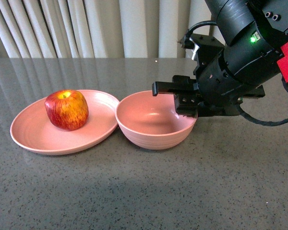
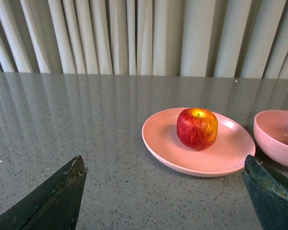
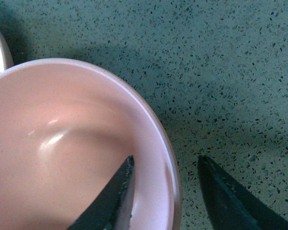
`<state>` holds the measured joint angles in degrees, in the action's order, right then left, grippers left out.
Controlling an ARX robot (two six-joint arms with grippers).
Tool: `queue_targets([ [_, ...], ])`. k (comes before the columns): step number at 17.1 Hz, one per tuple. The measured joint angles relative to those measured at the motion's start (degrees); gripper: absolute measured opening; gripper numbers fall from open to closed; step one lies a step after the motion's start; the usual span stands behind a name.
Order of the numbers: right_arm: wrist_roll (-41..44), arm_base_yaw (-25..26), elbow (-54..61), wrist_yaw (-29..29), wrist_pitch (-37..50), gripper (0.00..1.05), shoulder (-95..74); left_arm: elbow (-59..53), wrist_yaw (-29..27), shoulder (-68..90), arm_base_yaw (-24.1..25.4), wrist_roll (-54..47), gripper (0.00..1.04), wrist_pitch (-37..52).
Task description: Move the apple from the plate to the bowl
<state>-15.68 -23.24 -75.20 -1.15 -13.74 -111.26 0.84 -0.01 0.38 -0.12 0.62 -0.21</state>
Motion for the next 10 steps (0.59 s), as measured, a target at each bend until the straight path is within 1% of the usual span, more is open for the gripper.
queue_targets([
  [3, -0.2, 0.0, 1.1, -0.8, 1.9, 0.69, 4.4, 0.0, 0.0, 0.0, 0.0, 0.0, 0.98, 0.0],
  [6, 1.0, -1.1, 6.3, 0.1, 7.0, 1.00, 16.3, 0.0, 0.0, 0.0, 0.0, 0.0, 0.98, 0.0],
  [7, 2.3, -2.7, 8.0, 0.2, 7.5, 0.97, 21.4, 0.0, 0.0, 0.0, 0.0, 0.0, 0.98, 0.0],
  [8, 4.3, -4.8, 10.3, 2.7, 11.6, 0.97, 25.8, 0.0, 0.0, 0.0, 0.0, 0.0, 0.98, 0.0],
  [9, 8.9, -7.7, 17.9, 15.3, 26.4, 0.85, 32.5, 0.0, 0.0, 0.0, 0.0, 0.0, 0.98, 0.0],
  [10, 12.0, -9.0, 26.3, 24.7, 32.3, 0.72, 41.3, 0.0, 0.0, 0.0, 0.0, 0.0, 0.98, 0.0],
])
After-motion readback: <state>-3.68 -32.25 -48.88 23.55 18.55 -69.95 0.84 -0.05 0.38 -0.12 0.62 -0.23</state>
